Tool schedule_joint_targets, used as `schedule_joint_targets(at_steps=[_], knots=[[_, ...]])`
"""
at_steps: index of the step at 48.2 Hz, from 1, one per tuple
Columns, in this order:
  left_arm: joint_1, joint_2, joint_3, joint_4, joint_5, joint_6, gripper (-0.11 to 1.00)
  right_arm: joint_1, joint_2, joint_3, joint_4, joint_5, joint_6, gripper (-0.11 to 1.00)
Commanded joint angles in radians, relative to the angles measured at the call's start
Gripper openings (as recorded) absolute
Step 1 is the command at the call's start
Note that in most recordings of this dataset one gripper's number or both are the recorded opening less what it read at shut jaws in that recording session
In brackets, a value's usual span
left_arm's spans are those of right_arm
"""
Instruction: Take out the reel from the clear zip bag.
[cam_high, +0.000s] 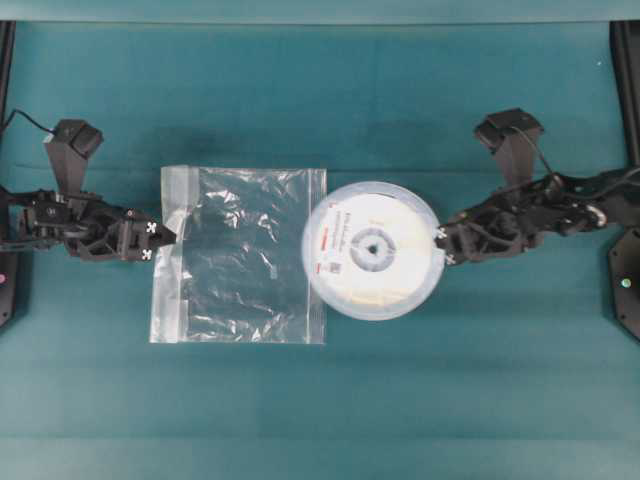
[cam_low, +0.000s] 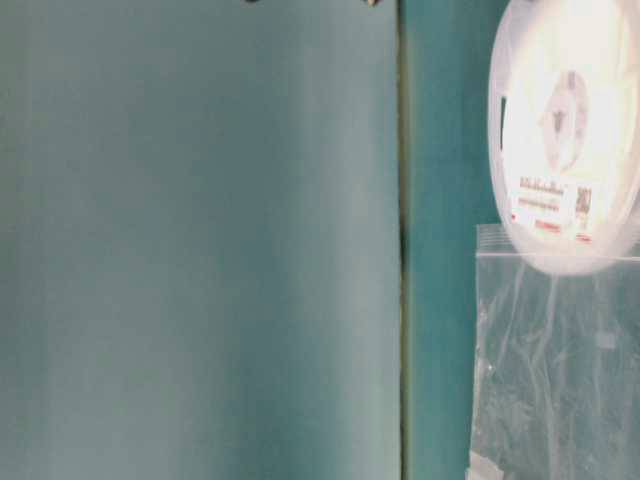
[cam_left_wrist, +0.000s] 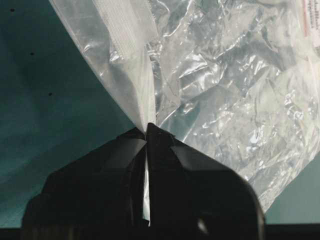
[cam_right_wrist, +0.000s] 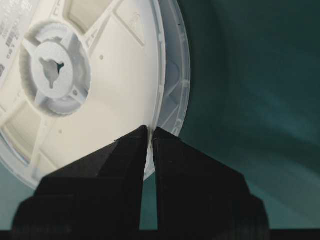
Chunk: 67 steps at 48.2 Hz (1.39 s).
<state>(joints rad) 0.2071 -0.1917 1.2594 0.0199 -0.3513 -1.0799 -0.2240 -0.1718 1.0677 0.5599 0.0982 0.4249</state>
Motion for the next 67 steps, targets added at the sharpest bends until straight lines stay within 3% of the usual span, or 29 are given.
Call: schedule_joint_targets(at_steps=[1,23,61,67], knots=[[-0.002,-0.008,-0.012,0.002,-0.005,0.0,0.0,-0.014,-0.044,0.015,0.002,0.005,0.008,0.07],[-0.002,-0.008,-0.012,0.002,-0.005,0.0,0.0,-0.048,-0.163,0.094,0.002,0.063,0.008,0.02],[-0.002,-0.008,-0.015,0.002,-0.005,0.0,0.0,-0.048,-0.163,0.086,0.003,0.052,0.009,0.02],[-0.002,-0.008,-0.015,0.002,-0.005,0.0,0.0,-0.048,-0.163,0.086,0.008,0.052,0.011,0.12]])
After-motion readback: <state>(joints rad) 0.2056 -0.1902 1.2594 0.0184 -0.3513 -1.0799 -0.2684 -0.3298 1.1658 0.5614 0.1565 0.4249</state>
